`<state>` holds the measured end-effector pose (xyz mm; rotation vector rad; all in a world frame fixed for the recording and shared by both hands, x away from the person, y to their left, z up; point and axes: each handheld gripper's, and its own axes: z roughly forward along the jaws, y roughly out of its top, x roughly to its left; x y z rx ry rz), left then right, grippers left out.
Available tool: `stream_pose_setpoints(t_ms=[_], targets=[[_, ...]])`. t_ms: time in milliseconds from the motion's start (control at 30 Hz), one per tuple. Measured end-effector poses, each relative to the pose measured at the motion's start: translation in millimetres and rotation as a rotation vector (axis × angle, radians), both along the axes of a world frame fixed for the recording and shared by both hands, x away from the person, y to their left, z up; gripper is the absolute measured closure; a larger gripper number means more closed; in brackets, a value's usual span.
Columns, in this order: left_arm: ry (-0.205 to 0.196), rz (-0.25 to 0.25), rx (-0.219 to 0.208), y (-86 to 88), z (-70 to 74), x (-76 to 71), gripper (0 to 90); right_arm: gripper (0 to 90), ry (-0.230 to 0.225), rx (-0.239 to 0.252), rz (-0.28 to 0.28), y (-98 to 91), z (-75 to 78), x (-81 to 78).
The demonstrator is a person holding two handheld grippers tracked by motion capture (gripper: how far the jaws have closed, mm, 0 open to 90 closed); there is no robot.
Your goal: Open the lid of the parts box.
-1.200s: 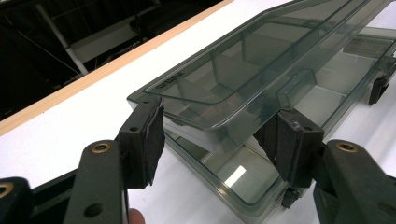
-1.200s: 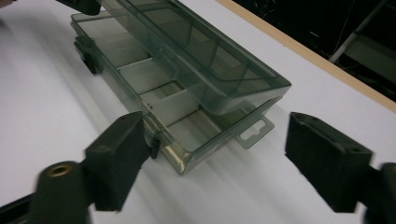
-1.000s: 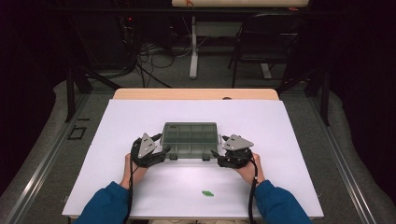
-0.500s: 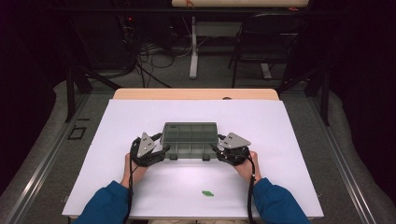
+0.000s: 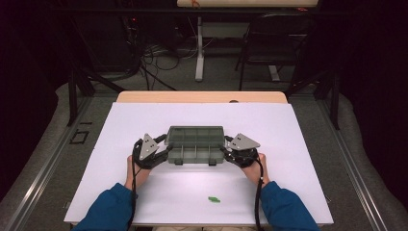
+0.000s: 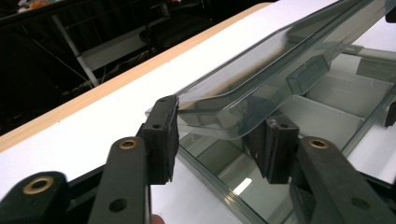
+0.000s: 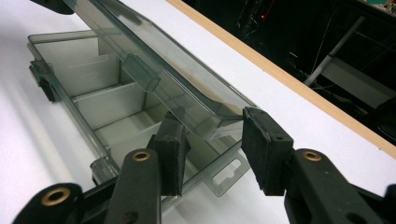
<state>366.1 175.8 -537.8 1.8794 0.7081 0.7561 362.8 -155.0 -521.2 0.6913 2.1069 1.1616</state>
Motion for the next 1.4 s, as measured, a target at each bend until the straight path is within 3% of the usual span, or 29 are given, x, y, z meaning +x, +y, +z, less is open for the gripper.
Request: stream_pose_setpoints(t_ms=[133,567,867,1400], targets=[[0.007,-0.009,-0.029,3.4,0.7,2.1,58.2,62.1,-0.004,0.005,-0.008,-0.3,1.0,2.4],[0.032,-0.006,-0.053,7.4,7.9,10.2,66.8,67.2,-0.002,0.011,-0.02,-1.3,7.1,10.1],[0.067,0.001,-0.055,8.7,15.1,16.9,70.5,70.0,0.007,0.014,-0.019,-1.9,13.1,16.0],[0.078,0.001,-0.046,8.8,22.8,24.4,72.9,71.9,0.037,0.038,-0.018,-3.8,21.4,26.0]])
